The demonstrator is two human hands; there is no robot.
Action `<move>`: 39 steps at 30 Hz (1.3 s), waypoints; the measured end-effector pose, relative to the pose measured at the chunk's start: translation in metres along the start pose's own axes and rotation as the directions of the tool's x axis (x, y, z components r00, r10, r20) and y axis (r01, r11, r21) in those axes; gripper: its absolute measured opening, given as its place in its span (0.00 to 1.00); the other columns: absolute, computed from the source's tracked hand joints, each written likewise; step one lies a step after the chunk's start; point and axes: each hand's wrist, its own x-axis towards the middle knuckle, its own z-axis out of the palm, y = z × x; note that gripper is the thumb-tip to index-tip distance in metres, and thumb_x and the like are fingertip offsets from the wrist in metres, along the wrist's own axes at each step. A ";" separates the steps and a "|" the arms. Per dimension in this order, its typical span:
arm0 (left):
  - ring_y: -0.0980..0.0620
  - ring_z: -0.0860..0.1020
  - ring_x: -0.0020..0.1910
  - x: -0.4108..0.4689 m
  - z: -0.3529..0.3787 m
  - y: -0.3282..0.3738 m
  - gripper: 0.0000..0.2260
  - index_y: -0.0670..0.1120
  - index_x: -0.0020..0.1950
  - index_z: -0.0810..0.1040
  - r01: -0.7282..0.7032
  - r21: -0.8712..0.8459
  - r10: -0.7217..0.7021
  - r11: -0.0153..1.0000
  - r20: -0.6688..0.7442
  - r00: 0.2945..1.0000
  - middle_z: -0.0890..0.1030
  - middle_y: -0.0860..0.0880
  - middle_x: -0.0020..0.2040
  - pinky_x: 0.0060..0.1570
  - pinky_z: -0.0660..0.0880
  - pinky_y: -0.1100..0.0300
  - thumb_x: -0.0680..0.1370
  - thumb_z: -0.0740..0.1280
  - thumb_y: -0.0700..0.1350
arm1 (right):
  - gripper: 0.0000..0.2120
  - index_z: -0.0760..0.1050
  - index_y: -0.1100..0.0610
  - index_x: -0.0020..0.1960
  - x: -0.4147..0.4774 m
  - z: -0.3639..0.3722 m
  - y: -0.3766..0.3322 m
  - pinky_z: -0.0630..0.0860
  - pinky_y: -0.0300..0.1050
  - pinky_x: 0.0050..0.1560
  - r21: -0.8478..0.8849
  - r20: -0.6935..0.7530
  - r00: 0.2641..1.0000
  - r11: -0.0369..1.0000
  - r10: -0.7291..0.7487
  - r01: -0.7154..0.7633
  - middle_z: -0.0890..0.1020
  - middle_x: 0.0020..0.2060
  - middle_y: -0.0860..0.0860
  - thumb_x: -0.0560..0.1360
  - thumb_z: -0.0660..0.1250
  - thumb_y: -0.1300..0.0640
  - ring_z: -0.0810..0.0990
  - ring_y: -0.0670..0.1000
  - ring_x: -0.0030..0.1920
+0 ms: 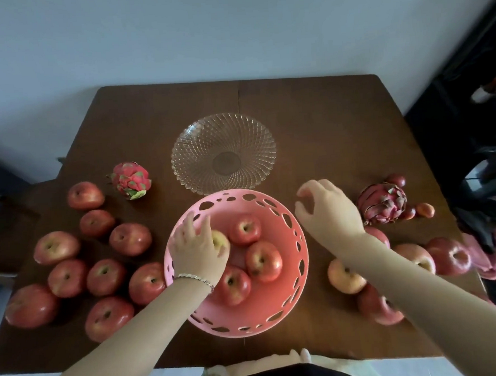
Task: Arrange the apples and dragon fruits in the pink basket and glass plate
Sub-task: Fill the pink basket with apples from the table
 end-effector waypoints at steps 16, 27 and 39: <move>0.38 0.63 0.67 0.022 -0.011 0.012 0.33 0.47 0.74 0.55 0.330 -0.169 -0.298 0.929 0.193 0.935 0.62 0.42 0.72 0.66 0.61 0.46 0.73 0.65 0.53 | 0.36 0.62 0.54 0.68 -0.022 0.006 0.099 0.72 0.52 0.53 -0.281 0.090 0.845 0.827 0.527 -0.487 0.69 0.62 0.61 0.66 0.71 0.42 0.68 0.63 0.61; 0.52 0.61 0.72 -0.004 -0.043 0.080 0.41 0.50 0.73 0.59 -0.035 -0.589 0.182 0.808 0.193 0.964 0.61 0.49 0.73 0.69 0.58 0.59 0.64 0.58 0.67 | 0.43 0.60 0.48 0.71 -0.033 -0.016 0.003 0.72 0.42 0.57 0.270 0.197 0.979 0.958 0.049 -0.102 0.69 0.59 0.51 0.61 0.77 0.46 0.74 0.50 0.55; 0.62 0.74 0.43 -0.035 -0.036 0.082 0.24 0.55 0.58 0.72 0.043 -0.773 0.372 0.633 0.353 0.859 0.71 0.57 0.49 0.34 0.77 0.72 0.66 0.76 0.41 | 0.48 0.57 0.45 0.72 -0.042 -0.022 0.053 0.69 0.37 0.63 0.246 0.411 0.900 0.968 -0.147 0.046 0.69 0.65 0.49 0.60 0.80 0.53 0.71 0.45 0.61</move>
